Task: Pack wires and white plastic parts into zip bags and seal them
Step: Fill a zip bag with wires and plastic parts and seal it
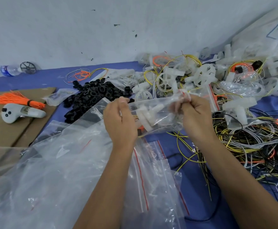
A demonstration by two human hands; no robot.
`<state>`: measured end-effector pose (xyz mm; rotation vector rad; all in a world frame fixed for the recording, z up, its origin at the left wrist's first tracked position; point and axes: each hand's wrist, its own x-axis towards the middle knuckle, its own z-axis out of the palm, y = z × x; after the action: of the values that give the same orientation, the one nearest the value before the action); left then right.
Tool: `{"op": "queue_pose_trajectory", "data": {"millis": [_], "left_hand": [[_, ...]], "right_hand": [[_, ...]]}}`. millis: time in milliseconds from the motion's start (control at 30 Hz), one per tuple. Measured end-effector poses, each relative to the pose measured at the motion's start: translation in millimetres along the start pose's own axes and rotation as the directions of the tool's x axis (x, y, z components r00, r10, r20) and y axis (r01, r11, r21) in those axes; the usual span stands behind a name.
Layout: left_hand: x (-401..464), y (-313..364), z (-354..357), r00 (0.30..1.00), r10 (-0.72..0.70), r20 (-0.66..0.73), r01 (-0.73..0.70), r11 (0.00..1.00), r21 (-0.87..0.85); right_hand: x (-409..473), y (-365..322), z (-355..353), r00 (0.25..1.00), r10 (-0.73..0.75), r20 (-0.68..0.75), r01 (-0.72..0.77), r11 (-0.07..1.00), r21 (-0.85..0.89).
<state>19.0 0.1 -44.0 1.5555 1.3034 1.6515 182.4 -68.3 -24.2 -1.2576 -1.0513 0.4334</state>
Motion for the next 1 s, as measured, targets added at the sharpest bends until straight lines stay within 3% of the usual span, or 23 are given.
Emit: {"op": "queue_pose_trajectory", "data": {"millis": [133,267,333,400,467,500,567,667,767,867,1000], "left_hand": [[7.9,-2.4,-3.3,0.967,-0.248,0.059,0.255,0.949,-0.185],[12.6,5.0,-6.2,0.832,-0.363,0.419,0.532,0.735,-0.420],[8.9,11.3,-9.2,0.682,-0.320,0.657,0.663,0.649,-0.373],[2.1,18.4,-10.7,0.461,-0.241,0.854,0.772,0.584,-0.252],[-6.0,26.5,-12.0,0.323,-0.143,0.936,0.817,0.541,-0.199],[-9.4,29.6,-12.2,0.315,-0.134,0.940,0.818,0.540,-0.197],[-15.3,33.9,-13.7,0.369,-0.208,0.906,0.771,0.612,-0.174],[-17.6,29.7,-14.6,0.414,-0.322,0.852,0.755,0.644,-0.123],[-16.7,28.6,-14.3,0.413,-0.314,0.855,0.755,0.643,-0.129],[-15.0,26.7,-11.0,0.421,-0.293,0.858,0.757,0.635,-0.155],[-16.6,25.5,-11.7,0.440,-0.164,0.883,0.791,0.535,-0.295]], "right_hand": [[28.9,-31.4,2.7,0.999,0.021,-0.047,-0.003,0.931,0.365],[47.3,-67.4,-6.7,0.997,-0.066,0.039,0.038,0.864,0.502],[50.6,-78.8,-11.5,1.000,-0.022,0.020,0.010,0.886,0.464],[56.8,-83.7,-16.1,0.998,0.062,-0.017,-0.055,0.956,0.290],[54.2,-85.1,-12.4,0.988,0.142,-0.067,-0.132,0.982,0.137],[50.6,-81.9,-7.8,0.989,0.129,-0.072,-0.118,0.984,0.137],[41.7,-72.3,5.3,0.987,0.122,-0.106,-0.092,0.963,0.255],[29.8,-52.7,13.8,0.983,0.159,-0.093,-0.141,0.974,0.176],[20.5,-28.7,4.9,0.956,0.292,-0.035,-0.286,0.950,0.126],[3.9,-13.6,-7.3,0.905,0.381,0.187,-0.420,0.867,0.269],[-14.2,-5.3,-14.4,0.926,0.235,0.294,-0.332,0.879,0.343]]}}
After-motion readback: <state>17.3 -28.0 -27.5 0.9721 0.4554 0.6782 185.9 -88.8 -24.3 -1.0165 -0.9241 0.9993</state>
